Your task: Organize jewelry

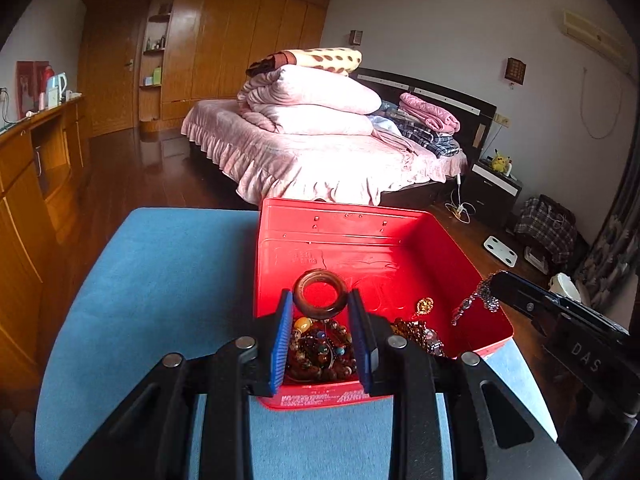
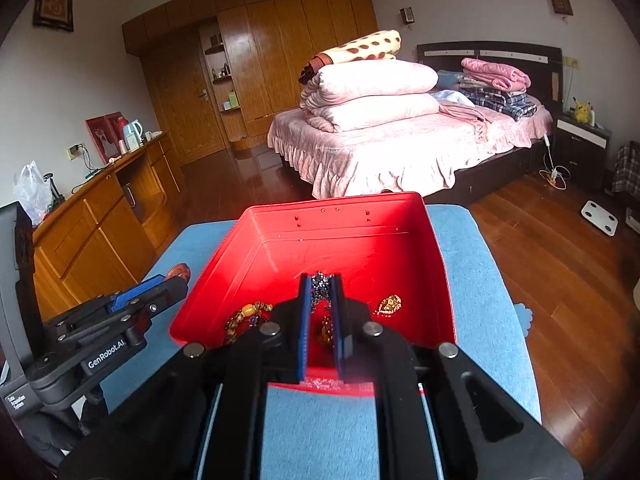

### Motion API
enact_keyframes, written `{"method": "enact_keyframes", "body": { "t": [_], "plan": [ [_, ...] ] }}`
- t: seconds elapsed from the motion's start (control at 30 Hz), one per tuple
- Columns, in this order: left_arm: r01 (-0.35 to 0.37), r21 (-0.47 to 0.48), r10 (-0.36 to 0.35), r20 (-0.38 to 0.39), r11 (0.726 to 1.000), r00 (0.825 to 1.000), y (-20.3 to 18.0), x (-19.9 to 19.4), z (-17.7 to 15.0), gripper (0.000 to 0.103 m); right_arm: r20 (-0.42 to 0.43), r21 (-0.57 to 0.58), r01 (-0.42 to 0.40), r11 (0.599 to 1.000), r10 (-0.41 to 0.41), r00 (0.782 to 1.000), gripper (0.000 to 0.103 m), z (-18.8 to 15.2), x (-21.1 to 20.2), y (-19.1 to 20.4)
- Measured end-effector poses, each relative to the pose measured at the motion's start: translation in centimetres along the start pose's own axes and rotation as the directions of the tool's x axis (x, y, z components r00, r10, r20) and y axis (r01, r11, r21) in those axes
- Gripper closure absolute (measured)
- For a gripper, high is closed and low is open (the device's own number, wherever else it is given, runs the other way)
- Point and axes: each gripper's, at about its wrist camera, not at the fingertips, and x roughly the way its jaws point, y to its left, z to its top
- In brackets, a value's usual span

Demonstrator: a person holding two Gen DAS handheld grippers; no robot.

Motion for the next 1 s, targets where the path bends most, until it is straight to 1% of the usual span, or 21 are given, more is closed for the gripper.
{"method": "enact_keyframes", "body": {
  "t": [0.1, 0.23, 0.27, 0.3, 0.33, 0.37, 0.4, 0.43, 0.5, 0.57, 0.6, 0.63, 0.7, 0.73, 0.83, 0.9, 1.0],
  "plan": [
    [-0.003, 0.004, 0.003, 0.004, 1.0, 1.0, -0.3, 1.1, 0.3, 0.075, -0.02, 0.009, 0.01, 1.0, -0.01, 1.0, 0.094, 0.3, 1.9, -0.4],
    [-0.004, -0.011, 0.004, -0.017, 1.0, 1.0, -0.3, 2.8, 0.2, 0.075, -0.048, 0.054, 0.013, 0.998, -0.011, 0.999, 0.094, 0.2, 3.5, -1.6],
    [-0.006, -0.013, 0.005, -0.016, 1.0, 1.0, -0.3, 2.9, 0.1, 0.065, -0.055, 0.059, 0.019, 0.998, -0.015, 0.998, 0.091, 0.2, 3.9, -1.8],
    [-0.008, -0.017, 0.008, -0.015, 1.0, 1.0, -0.2, 3.0, 0.0, 0.055, -0.058, 0.06, 0.027, 0.998, -0.023, 0.998, 0.091, 0.3, 4.1, -1.9],
    [-0.012, -0.024, 0.012, -0.003, 1.0, 1.0, -0.1, 3.0, 0.0, 0.041, -0.059, 0.058, 0.033, 0.998, -0.029, 0.998, 0.09, 0.2, 4.1, -1.9],
    [-0.014, -0.027, 0.014, 0.01, 1.0, 1.0, -0.1, 2.9, 0.0, 0.039, -0.059, 0.058, 0.038, 0.998, -0.035, 0.998, 0.087, 0.2, 4.1, -1.9],
    [-0.016, -0.024, 0.016, 0.011, 1.0, 1.0, 0.0, 2.9, 0.1, 0.039, -0.055, 0.058, 0.041, 0.997, -0.038, 0.998, 0.081, 0.1, 4.0, -1.9],
    [-0.015, -0.019, 0.015, 0.007, 1.0, 1.0, 0.0, 2.8, 0.1, 0.039, -0.048, 0.058, 0.045, 0.997, -0.042, 0.998, 0.078, 0.1, 3.8, -1.9],
    [-0.018, -0.018, 0.019, 0.017, 1.0, 1.0, -0.1, 2.4, 0.2, 0.036, -0.027, 0.056, 0.058, 0.997, -0.056, 0.998, 0.069, 0.2, 3.2, -1.8],
    [-0.029, -0.014, 0.029, 0.033, 1.0, 0.999, 0.0, 2.1, 0.3, 0.028, -0.008, 0.053, 0.071, 0.996, -0.071, 0.997, 0.057, 0.2, 2.6, -1.8],
    [-0.034, -0.007, 0.035, 0.038, 0.999, 0.999, 0.0, 1.9, 0.3, 0.026, 0.001, 0.053, 0.079, 0.996, -0.079, 0.997, 0.054, 0.1, 2.4, -1.8],
    [-0.04, 0.0, 0.04, 0.042, 0.999, 0.998, -0.1, 1.6, 0.3, 0.023, 0.008, 0.052, 0.085, 0.995, -0.085, 0.996, 0.053, 0.0, 2.1, -1.8],
    [-0.053, 0.007, 0.052, 0.053, 0.999, 0.997, -0.1, 1.2, 0.3, 0.02, 0.016, 0.051, 0.102, 0.993, -0.103, 0.995, 0.044, -0.1, 1.8, -1.9],
    [-0.059, 0.009, 0.058, 0.058, 0.998, 0.997, -0.1, 1.0, 0.3, 0.018, 0.024, 0.049, 0.112, 0.992, -0.114, 0.993, 0.037, 0.0, 1.6, -2.0],
    [-0.075, 0.01, 0.074, 0.073, 0.997, 0.995, 0.3, 0.4, 0.1, 0.016, 0.039, 0.027, 0.146, 0.989, -0.147, 0.988, 0.029, 0.0, 1.1, -1.9],
    [-0.081, 0.018, 0.079, 0.079, 0.997, 0.994, 0.3, 0.0, -0.1, 0.015, 0.048, 0.014, 0.152, 0.988, -0.152, 0.987, 0.018, 0.0, 0.8, -1.7],
    [-0.092, 0.042, 0.089, 0.082, 0.995, 0.993, 0.3, -0.4, -0.4, 0.014, 0.052, -0.019, 0.145, 0.989, -0.144, 0.988, 0.014, -0.1, 0.5, -1.1]
  ]
}}
